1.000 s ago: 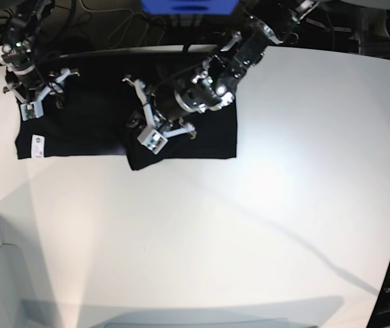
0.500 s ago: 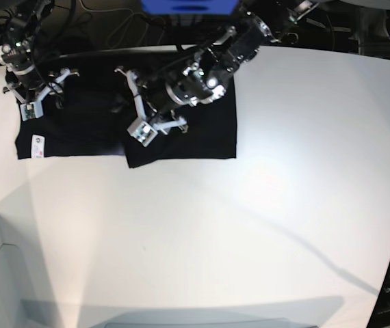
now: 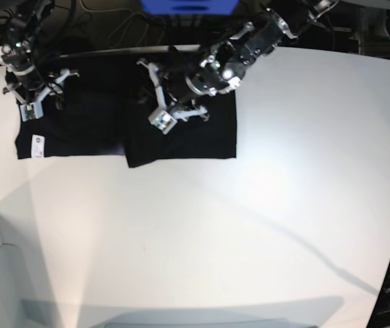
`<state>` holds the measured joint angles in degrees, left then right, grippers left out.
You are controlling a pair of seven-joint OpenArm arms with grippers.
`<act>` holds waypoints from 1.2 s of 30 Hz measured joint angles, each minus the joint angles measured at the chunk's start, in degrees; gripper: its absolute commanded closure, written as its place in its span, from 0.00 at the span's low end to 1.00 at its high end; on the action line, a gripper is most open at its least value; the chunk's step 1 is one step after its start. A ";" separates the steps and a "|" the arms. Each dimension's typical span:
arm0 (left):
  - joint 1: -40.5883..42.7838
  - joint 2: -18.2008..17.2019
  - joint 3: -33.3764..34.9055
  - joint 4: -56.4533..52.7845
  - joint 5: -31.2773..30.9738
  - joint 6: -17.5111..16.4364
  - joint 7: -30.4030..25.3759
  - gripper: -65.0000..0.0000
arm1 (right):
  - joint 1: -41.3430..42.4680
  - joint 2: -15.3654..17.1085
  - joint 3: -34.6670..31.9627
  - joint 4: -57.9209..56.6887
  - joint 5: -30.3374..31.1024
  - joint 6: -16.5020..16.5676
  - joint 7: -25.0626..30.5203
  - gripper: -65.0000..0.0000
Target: Fold the T-shirt properly
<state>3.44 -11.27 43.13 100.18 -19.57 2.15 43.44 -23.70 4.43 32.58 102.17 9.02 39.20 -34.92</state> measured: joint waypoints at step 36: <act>9.49 -5.86 -45.51 -1.97 -9.33 -0.39 -0.09 0.57 | 5.95 -2.49 10.38 0.31 0.02 0.00 -0.37 0.44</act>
<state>12.93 -17.12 -2.37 98.21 -28.91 1.76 43.35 -17.76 1.93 42.96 102.48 9.04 39.20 -35.29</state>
